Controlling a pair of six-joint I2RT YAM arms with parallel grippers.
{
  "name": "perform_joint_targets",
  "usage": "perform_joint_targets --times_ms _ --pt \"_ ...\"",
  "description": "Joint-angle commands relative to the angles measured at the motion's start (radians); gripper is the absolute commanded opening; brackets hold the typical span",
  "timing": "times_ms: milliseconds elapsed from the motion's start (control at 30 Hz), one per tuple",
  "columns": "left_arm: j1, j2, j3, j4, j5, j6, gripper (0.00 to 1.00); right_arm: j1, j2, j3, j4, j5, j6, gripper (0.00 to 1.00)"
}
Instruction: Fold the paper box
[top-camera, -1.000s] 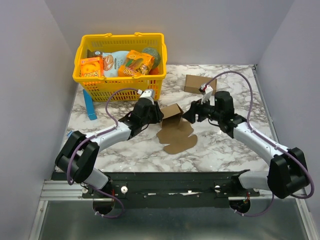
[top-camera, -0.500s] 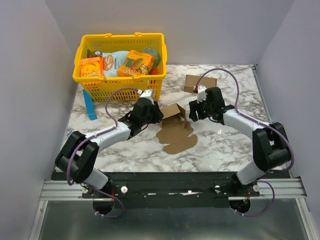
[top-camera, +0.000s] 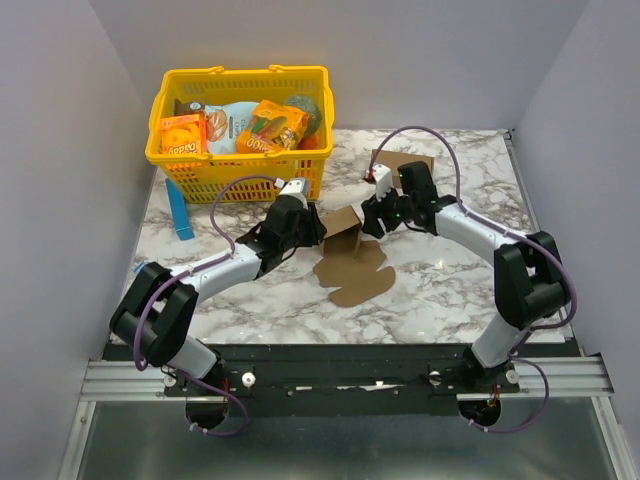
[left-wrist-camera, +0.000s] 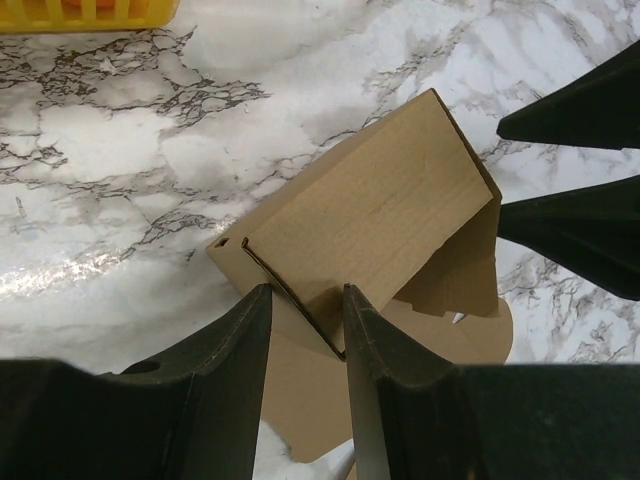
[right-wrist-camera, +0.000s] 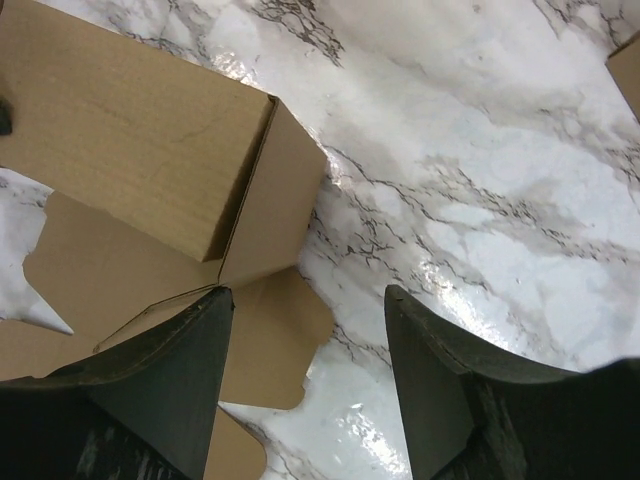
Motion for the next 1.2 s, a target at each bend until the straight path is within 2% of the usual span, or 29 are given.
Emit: perform_joint_targets --times_ms 0,333,500,933,1167 --pt "0.008 0.019 -0.004 -0.091 0.009 0.039 0.43 0.039 0.040 0.058 -0.056 -0.010 -0.051 0.71" --pt "0.016 0.008 -0.007 -0.083 0.047 0.074 0.43 0.107 0.099 0.092 -0.001 0.082 0.018 0.72" --pt "0.022 0.004 -0.010 -0.081 0.081 0.102 0.43 0.112 0.117 0.053 0.088 0.093 0.075 0.72" --pt "0.030 0.010 0.012 -0.114 0.112 0.139 0.43 0.116 0.110 -0.176 0.556 0.035 0.189 0.70" --pt "0.030 0.013 0.015 -0.126 0.116 0.128 0.43 0.116 0.114 -0.245 0.775 -0.021 0.259 0.63"
